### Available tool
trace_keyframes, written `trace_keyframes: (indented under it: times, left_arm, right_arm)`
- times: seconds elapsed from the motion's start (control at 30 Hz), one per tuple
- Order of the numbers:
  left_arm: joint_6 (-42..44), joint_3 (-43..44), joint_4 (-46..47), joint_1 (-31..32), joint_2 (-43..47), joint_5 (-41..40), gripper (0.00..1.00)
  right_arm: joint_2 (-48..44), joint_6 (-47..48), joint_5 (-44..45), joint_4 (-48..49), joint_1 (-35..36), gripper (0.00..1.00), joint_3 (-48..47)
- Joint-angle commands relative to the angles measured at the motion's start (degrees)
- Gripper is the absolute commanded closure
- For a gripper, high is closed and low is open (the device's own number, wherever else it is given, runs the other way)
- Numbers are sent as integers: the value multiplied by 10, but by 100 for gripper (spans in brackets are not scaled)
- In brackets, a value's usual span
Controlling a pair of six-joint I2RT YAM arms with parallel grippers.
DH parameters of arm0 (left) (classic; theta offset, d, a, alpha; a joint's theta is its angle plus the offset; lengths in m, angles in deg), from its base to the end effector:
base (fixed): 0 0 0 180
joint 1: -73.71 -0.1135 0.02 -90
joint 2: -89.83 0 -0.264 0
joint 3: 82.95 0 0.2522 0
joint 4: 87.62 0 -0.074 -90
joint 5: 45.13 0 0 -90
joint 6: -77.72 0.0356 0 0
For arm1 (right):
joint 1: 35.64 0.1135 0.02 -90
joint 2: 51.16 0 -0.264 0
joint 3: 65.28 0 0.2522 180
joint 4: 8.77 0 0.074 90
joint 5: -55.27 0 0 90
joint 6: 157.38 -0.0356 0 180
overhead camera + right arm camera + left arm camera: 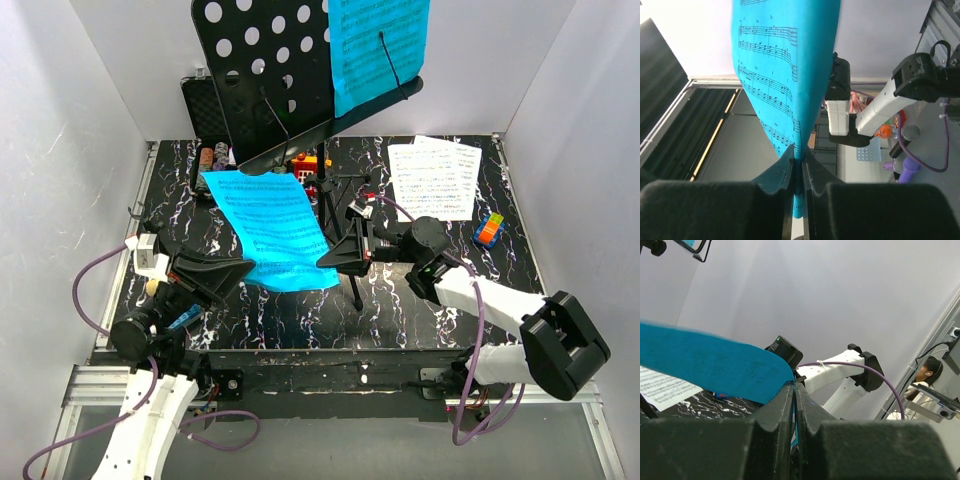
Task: Pack up the instrument practice props
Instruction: Adjust the sheet music.
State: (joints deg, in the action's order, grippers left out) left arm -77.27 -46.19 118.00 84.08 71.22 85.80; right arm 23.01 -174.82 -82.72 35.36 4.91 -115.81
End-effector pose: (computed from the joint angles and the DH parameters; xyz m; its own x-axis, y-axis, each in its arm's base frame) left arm 0.0768 -0.0378 0.3461 -0.2573 -0.6490 -0.7160 0.8709 0.1653 -0.4628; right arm 0.1885 0.1961 0.3006 -0.9994 -0.0147 0.0326 0.0352 -0.2339 0.9716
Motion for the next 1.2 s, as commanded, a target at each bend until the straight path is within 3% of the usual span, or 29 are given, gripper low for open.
trace_keyframes:
  times: [0.0, 0.17, 0.27, 0.3, 0.37, 0.5, 0.57, 0.63, 0.8, 1.17]
  left_arm:
    - [13, -2, -57, 2, 20, -6, 94]
    - [7, -10, -93, 2, 39, -8, 92]
    - [0, -18, -117, 1, 52, -11, 84]
    - [-1, -21, -125, 1, 57, -13, 78]
    - [-7, -29, -135, 2, 67, -19, 57]
    - [-44, -57, -112, 2, 80, -36, 28]
    - [-69, -71, -96, 2, 81, -45, 15]
    - [-88, -81, -79, 2, 78, -49, 8]
    - [-113, -93, -65, 2, 60, -50, 5]
    - [-121, -78, -29, 3, -44, -17, 21]
  right_arm:
    - [-48, 124, -25, -126, -4, 86, -47]
    - [-86, 258, -24, -308, -9, 91, -92]
    - [-105, 347, -12, -418, -10, 92, -124]
    - [-110, 380, -9, -451, -10, 94, -137]
    - [-116, 436, -1, -516, -10, 99, -159]
    - [-124, 514, 4, -578, -10, 99, -185]
    - [-127, 538, 5, -598, -10, 99, -189]
    - [-132, 557, 5, -607, -10, 99, -193]
    - [-149, 641, 4, -646, -9, 99, -210]
    - [-169, 800, 68, -784, 26, 99, -261]
